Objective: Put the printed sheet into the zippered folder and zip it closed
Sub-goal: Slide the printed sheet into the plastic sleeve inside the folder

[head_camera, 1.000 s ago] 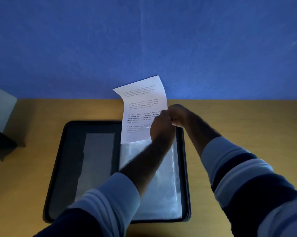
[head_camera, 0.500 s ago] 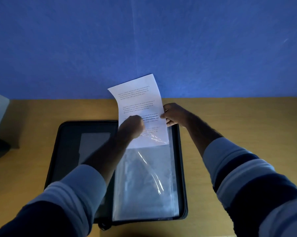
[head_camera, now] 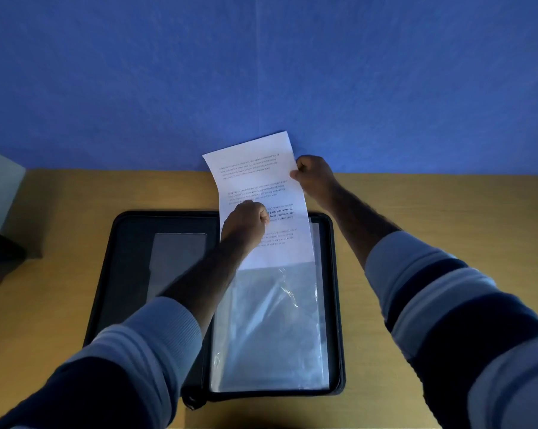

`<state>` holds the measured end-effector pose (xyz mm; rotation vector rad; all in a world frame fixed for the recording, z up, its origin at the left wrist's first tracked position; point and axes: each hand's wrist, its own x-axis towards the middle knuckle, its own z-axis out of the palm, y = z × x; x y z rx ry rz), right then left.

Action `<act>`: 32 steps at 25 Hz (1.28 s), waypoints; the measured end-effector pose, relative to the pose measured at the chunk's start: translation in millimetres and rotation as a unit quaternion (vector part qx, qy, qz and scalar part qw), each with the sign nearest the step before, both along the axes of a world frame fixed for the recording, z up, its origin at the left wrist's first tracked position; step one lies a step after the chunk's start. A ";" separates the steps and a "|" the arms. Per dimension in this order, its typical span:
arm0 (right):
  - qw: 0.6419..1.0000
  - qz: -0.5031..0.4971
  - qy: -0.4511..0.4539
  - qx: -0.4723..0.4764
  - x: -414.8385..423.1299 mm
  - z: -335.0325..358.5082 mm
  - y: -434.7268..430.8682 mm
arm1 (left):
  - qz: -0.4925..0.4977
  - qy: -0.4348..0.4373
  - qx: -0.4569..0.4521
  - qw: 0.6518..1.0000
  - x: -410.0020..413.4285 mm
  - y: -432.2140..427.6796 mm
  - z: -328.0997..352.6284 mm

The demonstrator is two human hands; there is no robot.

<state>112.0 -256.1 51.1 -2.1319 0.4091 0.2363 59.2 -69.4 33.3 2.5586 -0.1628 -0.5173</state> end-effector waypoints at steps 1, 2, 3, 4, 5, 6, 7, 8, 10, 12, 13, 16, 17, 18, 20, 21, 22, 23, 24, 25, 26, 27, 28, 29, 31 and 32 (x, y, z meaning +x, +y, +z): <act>1.000 0.006 0.016 0.003 -3.9 -3.5 -3.7 | 0.002 -0.002 0.003 1.000 -0.2 -0.3 0.2; 1.000 0.008 0.028 0.009 -8.8 -7.5 -7.3 | 0.003 -0.004 0.004 1.000 -0.3 -0.4 0.4; 0.999 0.007 0.039 0.018 -14.9 -11.1 -10.7 | 0.004 -0.006 0.006 1.000 -0.4 -0.3 0.5; 0.998 0.005 0.052 0.031 -21.5 -14.4 -13.4 | 0.004 -0.009 0.009 1.000 -0.5 0.2 0.5; 0.996 0.007 0.071 0.046 -28.8 -16.9 -15.7 | 0.002 -0.014 0.011 1.000 -0.6 0.9 0.6; 0.994 0.018 0.094 0.059 -36.4 -18.7 -18.6 | -0.003 -0.020 0.014 1.000 -0.3 1.5 0.6; 0.990 0.036 0.121 0.065 -44.0 -19.5 -21.3 | -0.011 -0.029 0.019 0.999 0.1 2.0 0.6; 0.985 0.058 0.150 0.066 -50.2 -20.0 -24.0 | -0.026 -0.039 0.031 0.998 0.1 2.4 0.7; 0.975 0.093 0.193 0.060 -55.9 -19.4 -28.5 | -0.061 -0.062 0.058 0.995 0.6 2.4 2.0; 0.975 0.105 0.187 0.065 -52.3 -16.5 -26.8 | -0.079 -0.081 0.062 0.992 3.3 2.3 2.5; 0.979 0.096 0.164 0.075 -47.8 -13.3 -23.0 | -0.084 -0.085 0.059 0.991 5.1 2.6 2.1; 0.994 0.052 0.062 0.067 -24.1 -5.2 -8.5 | -0.098 -0.090 0.053 0.990 8.5 4.1 1.3; 0.997 0.061 0.034 0.035 -15.8 -3.7 -4.7 | -0.100 -0.091 0.052 0.989 8.8 4.6 1.2; 0.996 0.082 0.018 -0.003 -8.4 -2.9 -1.3 | -0.100 -0.092 0.053 0.989 9.0 4.9 1.3; 0.990 0.121 0.020 -0.066 1.3 -4.4 1.9 | -0.101 -0.087 0.054 0.990 8.7 4.9 1.0; 0.987 0.131 0.029 -0.086 3.9 -5.1 1.5 | -0.101 -0.085 0.054 0.990 8.8 4.9 0.3; 0.985 0.137 0.035 -0.097 4.5 -4.5 0.8 | -0.101 -0.084 0.052 0.990 9.3 5.1 -0.6; 0.984 0.143 0.039 -0.096 3.5 -2.8 -0.1 | -0.101 -0.081 0.049 0.990 9.7 5.5 -1.3; 0.984 0.150 0.041 -0.086 1.1 -1.0 -1.6 | -0.102 -0.078 0.043 0.991 10.3 6.1 -1.8; 0.983 0.161 0.045 -0.073 -2.6 0.6 -3.4 | -0.106 -0.074 0.039 0.991 10.6 6.5 -2.5; 0.981 0.175 0.052 -0.063 -7.1 1.4 -5.3 | -0.113 -0.067 0.037 0.991 11.2 6.5 -3.2; 0.978 0.192 0.064 -0.057 -12.1 1.3 -7.0 | -0.121 -0.060 0.040 0.990 11.5 6.3 -3.8; 0.974 0.206 0.077 -0.055 -17.4 0.2 -7.6 | -0.127 -0.053 0.042 0.990 12.1 6.2 -4.6; 0.971 0.215 0.087 -0.055 -22.5 -1.1 -7.8 | -0.127 -0.046 0.036 0.990 12.1 6.1 -5.5; 0.973 0.207 0.096 -0.047 -30.7 -3.7 -7.9 | -0.109 -0.037 0.008 0.993 12.1 7.3 -7.8; 0.975 0.195 0.095 -0.039 -33.8 -5.2 -8.9 | -0.098 -0.035 -0.004 0.995 12.9 8.9 -8.8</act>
